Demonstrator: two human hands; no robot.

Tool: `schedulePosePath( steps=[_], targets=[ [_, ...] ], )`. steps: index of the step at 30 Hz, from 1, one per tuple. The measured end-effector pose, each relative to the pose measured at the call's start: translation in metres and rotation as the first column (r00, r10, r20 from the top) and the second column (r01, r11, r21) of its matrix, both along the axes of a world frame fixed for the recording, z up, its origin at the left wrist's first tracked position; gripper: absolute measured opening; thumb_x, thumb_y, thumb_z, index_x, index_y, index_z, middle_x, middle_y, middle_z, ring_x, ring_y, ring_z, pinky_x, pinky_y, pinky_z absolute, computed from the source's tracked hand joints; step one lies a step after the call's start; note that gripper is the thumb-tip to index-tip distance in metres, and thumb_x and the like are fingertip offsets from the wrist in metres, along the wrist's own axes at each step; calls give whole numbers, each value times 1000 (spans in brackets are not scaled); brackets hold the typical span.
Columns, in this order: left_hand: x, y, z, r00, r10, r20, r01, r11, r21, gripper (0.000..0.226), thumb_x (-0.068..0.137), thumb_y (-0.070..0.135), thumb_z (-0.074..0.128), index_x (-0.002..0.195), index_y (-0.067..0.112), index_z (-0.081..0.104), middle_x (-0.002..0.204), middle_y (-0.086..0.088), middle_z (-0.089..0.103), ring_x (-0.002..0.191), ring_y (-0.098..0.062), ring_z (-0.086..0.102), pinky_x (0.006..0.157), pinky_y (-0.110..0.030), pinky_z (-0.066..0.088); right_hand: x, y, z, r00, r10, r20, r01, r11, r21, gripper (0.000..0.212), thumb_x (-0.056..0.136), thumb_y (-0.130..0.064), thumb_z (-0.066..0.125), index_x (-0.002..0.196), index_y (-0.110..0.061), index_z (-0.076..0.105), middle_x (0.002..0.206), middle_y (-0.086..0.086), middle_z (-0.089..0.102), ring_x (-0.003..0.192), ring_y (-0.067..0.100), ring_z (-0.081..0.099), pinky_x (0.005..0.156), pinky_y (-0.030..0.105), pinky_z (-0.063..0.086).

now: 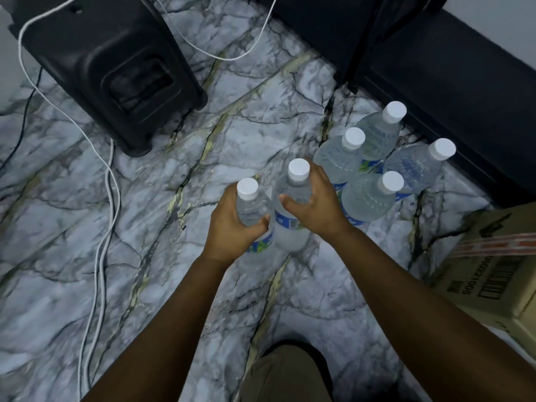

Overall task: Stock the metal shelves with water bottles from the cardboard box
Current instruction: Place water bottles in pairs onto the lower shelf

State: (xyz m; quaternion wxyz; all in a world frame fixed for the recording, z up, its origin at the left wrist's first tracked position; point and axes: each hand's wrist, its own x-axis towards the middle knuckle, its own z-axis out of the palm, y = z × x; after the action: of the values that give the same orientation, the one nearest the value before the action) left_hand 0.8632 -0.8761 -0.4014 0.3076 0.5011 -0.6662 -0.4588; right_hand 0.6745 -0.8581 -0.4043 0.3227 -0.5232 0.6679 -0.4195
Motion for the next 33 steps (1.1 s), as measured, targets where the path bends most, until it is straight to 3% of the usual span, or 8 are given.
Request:
schedulePosePath(
  steps=[4,7,12,18,22,27,30,33],
  targets=[
    [10,-3,2,999,-13,-45,15,999,42,56,72,24,81,114,39,47,111,19,62,102,10,59,82,-6,44,-2,7,-5,979,127,157,-153,975,163,51,79,-21,77,121,-27,47,116,-6,59,108,6,57,90,24,46],
    [14,-1,0,994,24,-102,-18,998,54,66,70,37,79,124,37,42,122,10,59,114,-4,59,91,-18,48,8,19,-15,984,90,153,-115,980,165,59,77,-19,78,123,-29,42,117,-13,56,111,2,54,92,20,44],
    [21,8,-6,986,88,-142,-83,996,36,75,69,42,80,132,43,39,130,23,54,122,-3,54,99,-22,47,20,27,-19,992,-3,123,-7,996,87,60,75,-29,78,125,-22,46,117,-22,52,107,-12,50,88,5,39],
    [13,4,-5,992,43,-119,-47,999,-28,67,75,28,78,126,44,39,124,24,53,116,11,51,92,-7,40,23,41,-25,988,-85,130,85,996,10,67,73,-38,73,129,-9,51,125,2,60,117,15,56,97,31,48],
    [8,-3,-7,997,-32,-76,35,999,40,62,75,31,76,122,49,41,119,33,56,113,8,54,92,-12,44,21,51,-21,973,-134,185,139,990,-10,64,73,-35,74,128,-13,51,121,-2,60,114,9,57,87,13,46],
    [14,0,-21,992,-96,-86,108,983,147,63,77,24,78,123,49,42,116,27,61,109,5,59,87,-10,46,17,66,-22,987,-62,149,61,998,9,70,69,-46,75,130,-35,44,129,-2,55,121,12,53,97,29,47],
    [19,6,-24,993,-45,-108,61,988,143,69,72,39,78,130,43,41,131,19,55,124,-2,52,99,-21,45,15,68,-26,995,64,75,-65,998,18,79,72,-48,73,139,-27,38,135,1,50,128,18,47,102,45,44],
    [23,7,-23,991,13,-137,0,996,93,69,70,42,75,128,42,38,129,35,49,126,3,47,101,-16,41,13,65,-30,987,153,55,-155,988,20,80,75,-47,72,142,-28,33,138,1,48,130,23,45,101,51,43]
  ],
)
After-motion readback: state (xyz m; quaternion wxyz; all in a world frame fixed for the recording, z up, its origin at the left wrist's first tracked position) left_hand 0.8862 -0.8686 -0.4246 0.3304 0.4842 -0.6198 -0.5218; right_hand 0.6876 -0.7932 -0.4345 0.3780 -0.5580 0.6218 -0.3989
